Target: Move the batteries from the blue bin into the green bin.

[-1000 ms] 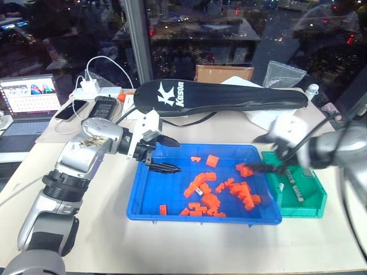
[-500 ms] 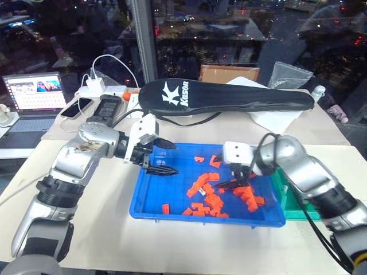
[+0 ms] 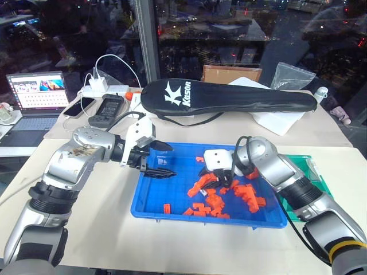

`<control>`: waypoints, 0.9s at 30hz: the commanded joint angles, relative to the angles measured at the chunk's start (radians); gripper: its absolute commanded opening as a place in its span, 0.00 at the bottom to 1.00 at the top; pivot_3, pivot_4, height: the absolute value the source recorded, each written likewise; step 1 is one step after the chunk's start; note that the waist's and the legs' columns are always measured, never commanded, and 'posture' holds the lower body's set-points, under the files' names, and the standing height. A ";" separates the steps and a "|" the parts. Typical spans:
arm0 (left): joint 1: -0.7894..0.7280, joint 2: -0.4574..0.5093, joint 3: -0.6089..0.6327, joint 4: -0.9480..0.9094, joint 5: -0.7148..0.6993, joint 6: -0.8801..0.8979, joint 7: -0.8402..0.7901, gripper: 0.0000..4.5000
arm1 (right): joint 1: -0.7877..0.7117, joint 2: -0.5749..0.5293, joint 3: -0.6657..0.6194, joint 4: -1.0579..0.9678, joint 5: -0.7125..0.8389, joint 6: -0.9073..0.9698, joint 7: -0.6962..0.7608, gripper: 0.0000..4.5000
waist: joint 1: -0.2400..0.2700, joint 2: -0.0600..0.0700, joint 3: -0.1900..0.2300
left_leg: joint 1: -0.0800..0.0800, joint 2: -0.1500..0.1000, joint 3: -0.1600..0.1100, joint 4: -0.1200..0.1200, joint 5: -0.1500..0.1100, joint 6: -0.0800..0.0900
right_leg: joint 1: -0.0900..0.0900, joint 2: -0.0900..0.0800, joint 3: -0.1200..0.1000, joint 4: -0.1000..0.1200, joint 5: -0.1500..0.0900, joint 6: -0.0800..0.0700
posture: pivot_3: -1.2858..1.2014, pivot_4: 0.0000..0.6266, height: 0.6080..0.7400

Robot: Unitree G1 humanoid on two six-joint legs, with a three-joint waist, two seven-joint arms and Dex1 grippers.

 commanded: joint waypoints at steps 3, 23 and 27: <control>-0.016 -0.002 0.015 -0.010 -0.008 -0.022 0.004 1.00 | 0.002 -0.021 -0.090 -0.071 0.033 0.038 -0.003 0.10 | 0.000 0.000 0.000 | 0.000 0.000 0.000 0.000 0.000 0.000 | 0.000 0.000 0.000 0.000 0.000 0.000 | 0.52 0.24 0.93; -0.039 -0.014 -0.012 0.030 0.012 -0.059 -0.025 1.00 | 0.032 -0.005 -0.162 -0.246 0.088 0.309 -0.067 0.82 | -0.001 0.000 0.000 | 0.000 0.000 -0.001 -0.001 0.000 0.000 | 0.000 0.000 -0.001 0.000 0.000 0.000 | 0.52 0.24 0.93; -0.037 -0.017 -0.014 0.036 0.018 -0.061 -0.026 1.00 | 0.047 0.038 -0.140 -0.277 0.092 0.350 -0.109 0.82 | 0.000 0.000 0.000 | 0.000 0.000 -0.002 0.000 0.000 0.000 | 0.001 0.000 -0.003 0.000 0.000 0.000 | 0.52 0.24 0.93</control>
